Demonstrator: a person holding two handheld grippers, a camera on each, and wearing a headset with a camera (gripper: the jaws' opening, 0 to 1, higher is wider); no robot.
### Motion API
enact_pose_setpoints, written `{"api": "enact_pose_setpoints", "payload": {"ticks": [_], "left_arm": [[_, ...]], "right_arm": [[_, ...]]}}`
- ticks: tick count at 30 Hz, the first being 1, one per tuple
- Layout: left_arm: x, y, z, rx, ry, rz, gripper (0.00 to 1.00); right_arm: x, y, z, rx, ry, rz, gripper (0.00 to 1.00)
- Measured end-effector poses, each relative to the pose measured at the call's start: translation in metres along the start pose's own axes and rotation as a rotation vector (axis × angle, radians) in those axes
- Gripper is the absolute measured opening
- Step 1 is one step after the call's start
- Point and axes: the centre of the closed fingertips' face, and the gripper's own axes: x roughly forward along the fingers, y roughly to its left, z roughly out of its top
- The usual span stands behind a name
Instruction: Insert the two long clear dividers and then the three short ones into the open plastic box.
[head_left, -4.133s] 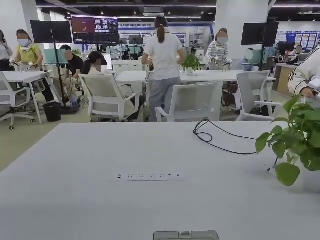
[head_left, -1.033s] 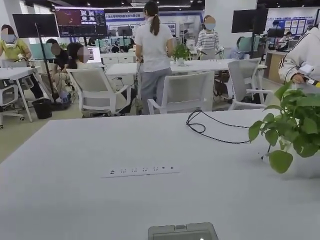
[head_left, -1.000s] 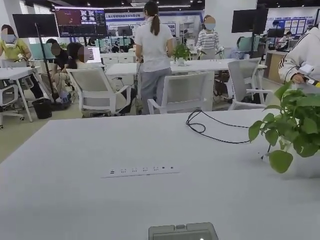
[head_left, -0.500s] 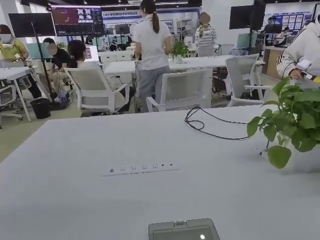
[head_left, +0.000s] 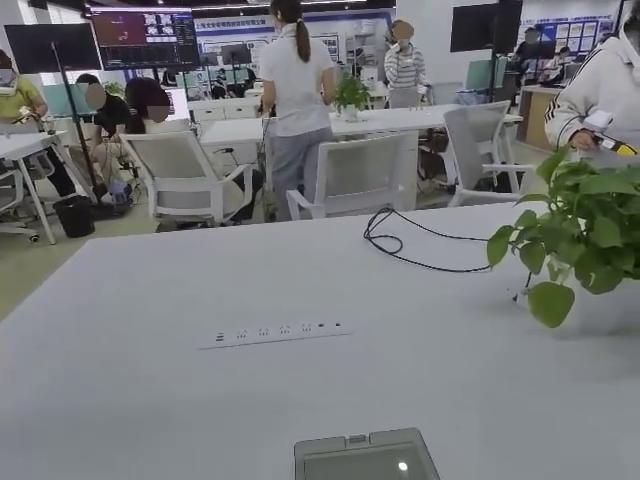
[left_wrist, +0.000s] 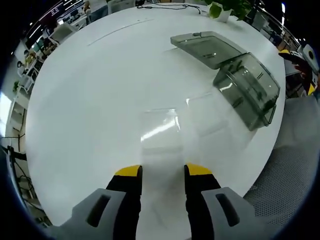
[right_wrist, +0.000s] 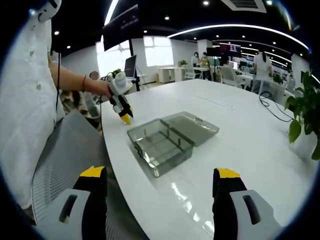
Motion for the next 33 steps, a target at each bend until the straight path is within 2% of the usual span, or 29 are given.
{"api": "enact_pose_setpoints", "payload": {"ticks": [10, 24, 30, 33], "left_arm": [[0.0001, 0.0004, -0.0003, 0.014, 0.008, -0.007, 0.32], [-0.0013, -0.0035, 0.0011, -0.012, -0.021, -0.039, 0.31], [-0.0035, -0.0046, 0.0020, -0.048, -0.048, -0.054, 0.30], [-0.0048, -0.0069, 0.0030, -0.090, -0.073, -0.074, 0.30]], "right_arm": [[-0.0011, 0.0000, -0.0016, 0.005, 0.002, -0.003, 0.87], [-0.0017, 0.0019, -0.0004, 0.002, 0.012, -0.002, 0.86], [-0.0009, 0.0032, 0.0003, -0.002, 0.020, 0.004, 0.86], [0.0003, 0.0031, 0.0031, -0.001, 0.024, 0.006, 0.85]]}}
